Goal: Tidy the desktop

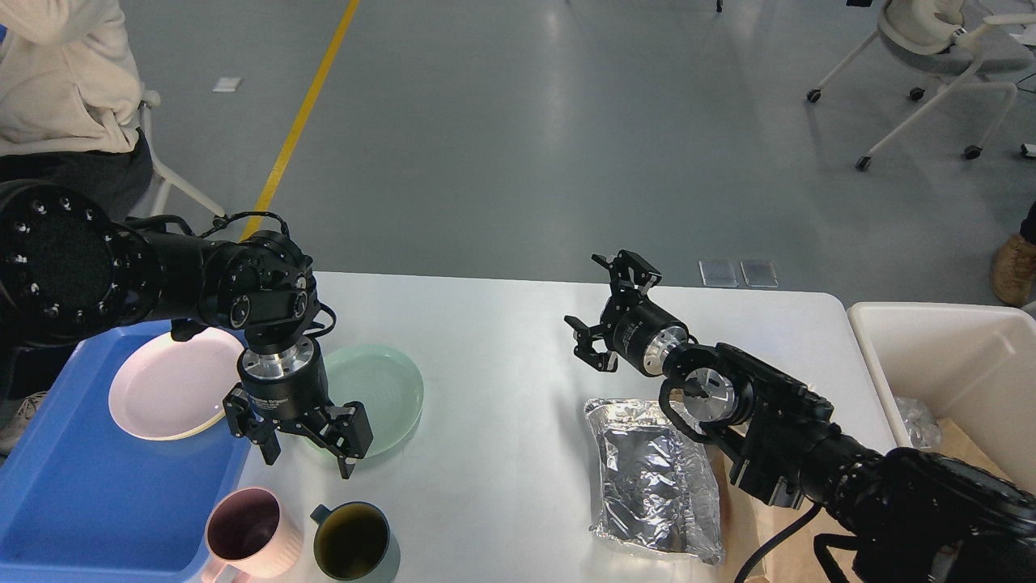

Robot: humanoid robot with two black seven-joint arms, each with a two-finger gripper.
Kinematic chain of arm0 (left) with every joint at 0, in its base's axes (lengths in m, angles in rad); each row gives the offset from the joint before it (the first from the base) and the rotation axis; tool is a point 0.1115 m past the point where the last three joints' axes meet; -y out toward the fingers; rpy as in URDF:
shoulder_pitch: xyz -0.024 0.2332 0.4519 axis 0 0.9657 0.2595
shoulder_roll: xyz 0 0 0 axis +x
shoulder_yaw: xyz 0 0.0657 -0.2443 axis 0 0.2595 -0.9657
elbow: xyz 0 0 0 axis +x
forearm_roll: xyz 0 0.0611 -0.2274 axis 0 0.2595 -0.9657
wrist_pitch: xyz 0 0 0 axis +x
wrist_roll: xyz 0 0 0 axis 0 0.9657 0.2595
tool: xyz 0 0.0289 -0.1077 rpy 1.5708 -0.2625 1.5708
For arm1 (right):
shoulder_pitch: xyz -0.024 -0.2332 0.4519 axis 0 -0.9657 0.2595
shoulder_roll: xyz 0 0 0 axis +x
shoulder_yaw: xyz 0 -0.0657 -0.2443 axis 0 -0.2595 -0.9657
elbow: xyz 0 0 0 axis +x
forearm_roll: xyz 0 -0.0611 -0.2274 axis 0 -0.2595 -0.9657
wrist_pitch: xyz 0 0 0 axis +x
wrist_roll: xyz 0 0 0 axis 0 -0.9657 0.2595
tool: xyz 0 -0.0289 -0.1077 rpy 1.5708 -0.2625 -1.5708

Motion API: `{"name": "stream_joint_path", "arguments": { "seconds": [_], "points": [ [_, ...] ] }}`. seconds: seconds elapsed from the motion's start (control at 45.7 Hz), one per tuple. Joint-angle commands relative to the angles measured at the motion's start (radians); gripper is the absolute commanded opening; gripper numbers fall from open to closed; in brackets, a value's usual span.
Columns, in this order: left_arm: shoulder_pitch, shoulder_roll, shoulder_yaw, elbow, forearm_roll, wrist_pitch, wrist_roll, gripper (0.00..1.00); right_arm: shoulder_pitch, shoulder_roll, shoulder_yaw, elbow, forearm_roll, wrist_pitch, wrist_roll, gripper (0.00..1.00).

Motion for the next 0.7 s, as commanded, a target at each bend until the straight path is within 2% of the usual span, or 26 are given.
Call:
{"name": "stream_joint_path", "arguments": {
  "seconds": [0.0,0.109,0.394,0.547,0.679],
  "points": [
    [0.004,0.057,0.001,-0.003,-0.002,0.0,-0.011,0.96,0.002,0.0,0.0,-0.001,0.0,0.0,0.001,1.0],
    [-0.008,0.103,0.008,-0.005,-0.002,0.0,-0.037,0.96,0.0,0.0,0.0,-0.001,0.0,0.0,0.001,1.0],
    [-0.005,0.138,0.033,0.0,-0.016,0.0,-0.049,0.96,0.0,0.0,0.0,-0.001,0.0,0.0,0.001,1.0],
    [-0.005,0.146,0.051,0.0,-0.062,0.0,-0.086,0.96,0.0,0.0,0.0,0.0,0.0,0.0,-0.001,1.0],
    [-0.013,0.146,0.123,0.001,-0.137,0.0,-0.15,0.96,0.0,0.0,0.0,-0.001,0.0,0.0,0.001,1.0]
  ]
}}
